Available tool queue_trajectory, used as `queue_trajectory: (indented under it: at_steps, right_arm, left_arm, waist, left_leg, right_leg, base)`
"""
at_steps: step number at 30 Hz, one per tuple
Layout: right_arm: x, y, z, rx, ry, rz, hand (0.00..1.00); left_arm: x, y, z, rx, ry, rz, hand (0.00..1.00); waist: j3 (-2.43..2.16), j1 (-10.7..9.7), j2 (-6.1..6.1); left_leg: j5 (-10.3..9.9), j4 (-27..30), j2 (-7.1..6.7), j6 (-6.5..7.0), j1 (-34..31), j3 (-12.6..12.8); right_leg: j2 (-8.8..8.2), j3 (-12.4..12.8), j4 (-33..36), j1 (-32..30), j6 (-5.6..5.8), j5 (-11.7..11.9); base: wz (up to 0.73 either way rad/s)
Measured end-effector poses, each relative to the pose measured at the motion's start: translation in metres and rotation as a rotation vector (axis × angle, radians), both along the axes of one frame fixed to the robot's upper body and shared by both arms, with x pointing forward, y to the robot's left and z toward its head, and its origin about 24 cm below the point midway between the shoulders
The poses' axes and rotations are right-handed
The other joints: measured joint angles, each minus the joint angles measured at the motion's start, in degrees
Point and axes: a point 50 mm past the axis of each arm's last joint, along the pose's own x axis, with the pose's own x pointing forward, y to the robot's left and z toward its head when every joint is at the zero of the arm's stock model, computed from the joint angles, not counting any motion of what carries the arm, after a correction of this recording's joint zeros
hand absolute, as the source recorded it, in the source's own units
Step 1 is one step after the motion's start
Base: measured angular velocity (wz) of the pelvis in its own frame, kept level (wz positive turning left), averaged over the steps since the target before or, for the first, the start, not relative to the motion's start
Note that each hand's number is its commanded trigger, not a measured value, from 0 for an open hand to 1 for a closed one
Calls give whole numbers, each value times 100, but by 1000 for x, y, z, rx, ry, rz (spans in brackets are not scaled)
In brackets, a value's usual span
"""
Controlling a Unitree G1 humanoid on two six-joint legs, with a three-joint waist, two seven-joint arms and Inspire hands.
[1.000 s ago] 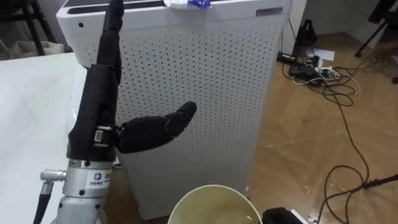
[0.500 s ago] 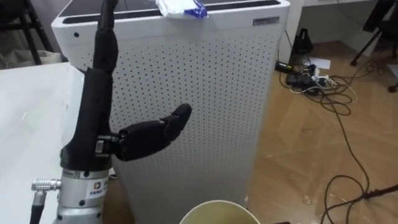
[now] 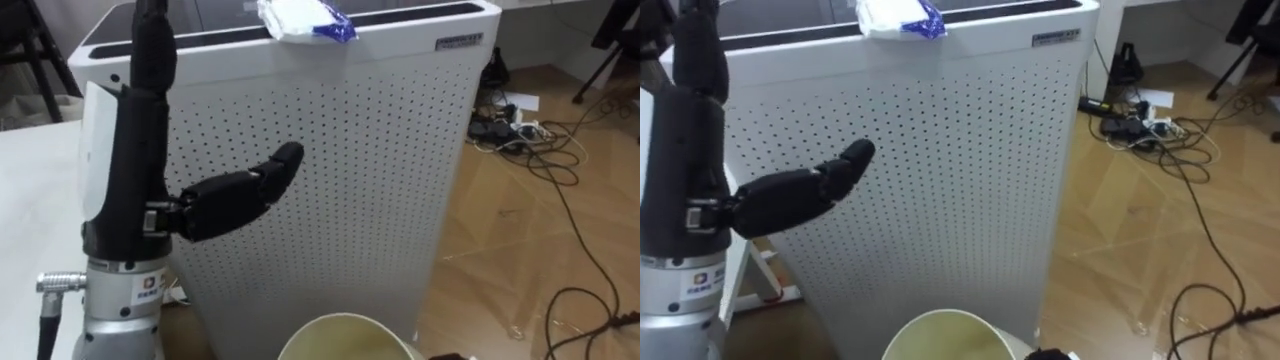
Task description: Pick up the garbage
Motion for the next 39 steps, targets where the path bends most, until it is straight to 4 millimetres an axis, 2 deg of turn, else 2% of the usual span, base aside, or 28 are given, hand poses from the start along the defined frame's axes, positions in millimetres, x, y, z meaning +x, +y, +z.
queue_trajectory:
  at_steps: [3,7,9,11,14,17,19,20,22,23,24,25,26,27,28,29,31,32,33,34,36,39]
  right_arm:
    - [-1,0,0,-7,3,8,100]
    - [3,-2,5,-41,-22,38,100]
    - [4,-3,8,-46,-35,51,100]
    - [7,-2,11,-46,-55,60,100]
    - [11,2,18,-34,-96,87,100]
    - [12,3,21,-22,-121,98,100]
    - [8,2,19,-17,-108,103,100]
    - [5,2,18,-15,-97,105,100]
    - [1,0,15,-19,-80,99,100]
    - [2,1,14,-17,-80,103,100]
    - [4,2,16,-33,-86,122,100]
    - [4,2,16,-34,-87,125,100]
    - [3,4,15,-31,-86,122,100]
    - [2,0,14,-42,-78,117,100]
    - [1,-2,14,-48,-76,116,100]
    - [0,-5,14,-60,-69,119,100]
    - [-2,-10,14,-73,-61,126,100]
    - [-2,-8,13,-73,-59,135,100]
    - [0,-4,14,-71,-70,145,100]
    - [3,-3,17,-71,-86,153,100]
    - [3,-2,17,-69,-85,153,100]
    - [3,-1,17,-64,-85,155,100]
  left_arm:
    - [0,-2,0,30,-6,14,0]
    - [-4,-2,6,20,-43,10,0]
    - [-5,-3,7,25,-49,11,0]
    - [-5,-2,8,45,-59,20,0]
    - [-5,-1,8,99,-74,41,0]
    - [-7,3,16,151,-124,87,0]
    - [-8,4,20,175,-148,114,0]
    - [-9,5,22,185,-162,129,0]
    - [-9,5,22,200,-172,154,0]
    - [-9,6,23,201,-179,167,0]
    - [-8,8,21,186,-174,184,0]
    - [-7,8,22,198,-176,189,0]
    - [-6,7,25,212,-188,184,0]
    - [-6,7,28,217,-200,182,0]
    - [-6,6,30,218,-211,180,0]
    - [-5,5,34,220,-232,178,0]
    - [-4,4,37,219,-244,182,0]
    - [-4,6,38,219,-245,191,0]
    - [-3,7,39,220,-247,204,0]
    - [-3,7,40,225,-249,210,0]
    - [-3,7,41,230,-252,208,0]
    - [-4,6,45,240,-272,209,0]
  waist:
    - [-3,3,5]
    - [-15,-9,-9]
    - [-19,-14,-22]
    - [-31,13,-39]
    - [-35,110,-35]
    - [-40,70,-35]
    - [-53,52,-17]
    - [-58,63,-7]
    - [-59,88,91]
    - [-60,173,139]
    - [-96,87,223]
    - [-97,39,229]
    - [-60,-127,175]
    - [-62,-170,180]
    - [-61,-172,183]
    - [-92,-162,238]
    - [-54,-60,272]
    - [-42,22,249]
    - [-64,71,197]
    - [-33,53,240]
    - [-33,-66,295]
    - [-43,-23,314]
  left_leg:
    - [18,-143,-38,-30,100,-254]
    - [60,-360,-50,-88,193,-283]
    - [140,-548,-49,-133,306,-353]
    - [206,-733,-42,-176,445,-394]
    - [338,-1076,-23,-293,716,-735]
    - [386,-1246,-22,-371,841,-779]
    - [402,-1291,-3,-397,900,-830]
    - [437,-1385,48,-443,975,-954]
    - [500,-1555,123,-477,1148,-1470]
    - [512,-1617,192,-504,1196,-1953]
    - [493,-1610,270,-612,1114,-2060]
    - [525,-1633,278,-679,1085,-1942]
    - [579,-1696,261,-758,1063,-1567]
    - [611,-1689,281,-753,1029,-1159]
    - [642,-1717,282,-728,1007,-1010]
    - [711,-1790,318,-653,1085,-869]
    - [767,-1999,398,-624,1286,-946]
    - [766,-2010,414,-627,1332,-1177]
    - [743,-2001,365,-656,1304,-1258]
    - [717,-1973,314,-687,1244,-1185]
    - [719,-1983,293,-684,1243,-1097]
    - [724,-1998,288,-679,1314,-1053]
  right_leg:
    - [92,-6,-536,256,29,83]
    - [179,-58,-1180,596,93,177]
    - [216,-160,-1413,721,59,255]
    - [240,-151,-1495,788,42,288]
    - [315,-176,-1547,864,-57,389]
    - [442,-247,-2112,1246,-118,522]
    - [481,-247,-2161,1290,-131,531]
    - [497,-255,-2083,1277,-133,532]
    - [554,-269,-1712,1094,-144,494]
    - [654,-50,-1950,890,-233,492]
    - [757,-63,-2207,846,-443,864]
    - [764,-147,-2262,876,-453,934]
    - [753,-146,-2280,912,-458,937]
    - [751,19,-2300,949,-457,937]
    - [751,92,-2315,964,-457,936]
    - [762,123,-2315,975,-454,934]
    - [814,71,-2037,828,-427,898]
    - [859,32,-2026,775,-393,838]
    - [822,-20,-2269,911,-452,905]
    - [802,-18,-2382,989,-486,937]
    - [790,44,-2368,1016,-485,935]
    - [816,12,-2360,1022,-479,930]
  base:
    - [-18]
    - [-4]
    - [11]
    - [-1]
    - [-15]
    - [2]
    - [7]
    - [0]
    - [-25]
    - [-53]
    - [-40]
    - [5]
    - [28]
    - [26]
    - [22]
    - [20]
    - [-4]
    - [-36]
    - [-27]
    - [-6]
    - [20]
    - [3]
